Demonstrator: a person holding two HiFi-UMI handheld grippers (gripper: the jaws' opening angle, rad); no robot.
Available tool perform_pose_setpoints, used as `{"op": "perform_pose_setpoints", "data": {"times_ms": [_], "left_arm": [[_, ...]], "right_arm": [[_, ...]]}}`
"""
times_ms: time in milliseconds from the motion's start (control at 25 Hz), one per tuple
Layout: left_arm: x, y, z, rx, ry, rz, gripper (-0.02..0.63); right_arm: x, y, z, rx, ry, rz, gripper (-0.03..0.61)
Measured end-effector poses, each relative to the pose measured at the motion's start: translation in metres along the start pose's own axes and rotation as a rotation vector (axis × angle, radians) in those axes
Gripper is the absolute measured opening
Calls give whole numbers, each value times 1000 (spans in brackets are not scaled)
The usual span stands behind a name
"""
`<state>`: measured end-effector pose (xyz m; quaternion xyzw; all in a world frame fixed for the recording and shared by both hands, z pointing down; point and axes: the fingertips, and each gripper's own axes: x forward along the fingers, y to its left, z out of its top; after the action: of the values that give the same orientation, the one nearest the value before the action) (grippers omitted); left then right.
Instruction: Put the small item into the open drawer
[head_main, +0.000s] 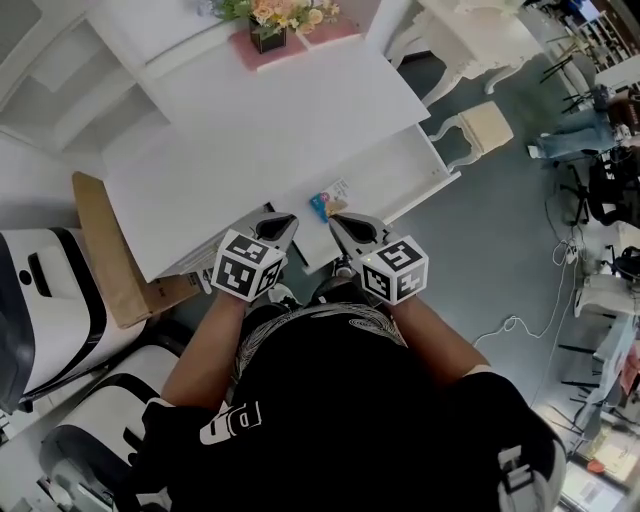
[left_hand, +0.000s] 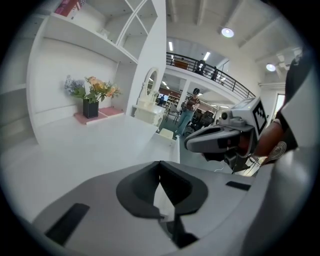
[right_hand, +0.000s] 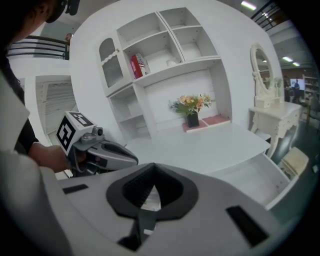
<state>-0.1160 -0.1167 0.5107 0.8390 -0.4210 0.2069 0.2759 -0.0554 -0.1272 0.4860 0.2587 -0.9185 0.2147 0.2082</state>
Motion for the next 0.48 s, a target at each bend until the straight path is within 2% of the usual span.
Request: {"op": "perform_pose_setpoints", "data": {"times_ms": [240,480], "left_arm": [[-24,-6,-7,21,-23,12,15],[-38,-26,3,41,-73,11,15]], "right_arm": [[-15,18,-11,17,-25,-45,9],[-40,12,-18,13,-37,-77,9]]}}
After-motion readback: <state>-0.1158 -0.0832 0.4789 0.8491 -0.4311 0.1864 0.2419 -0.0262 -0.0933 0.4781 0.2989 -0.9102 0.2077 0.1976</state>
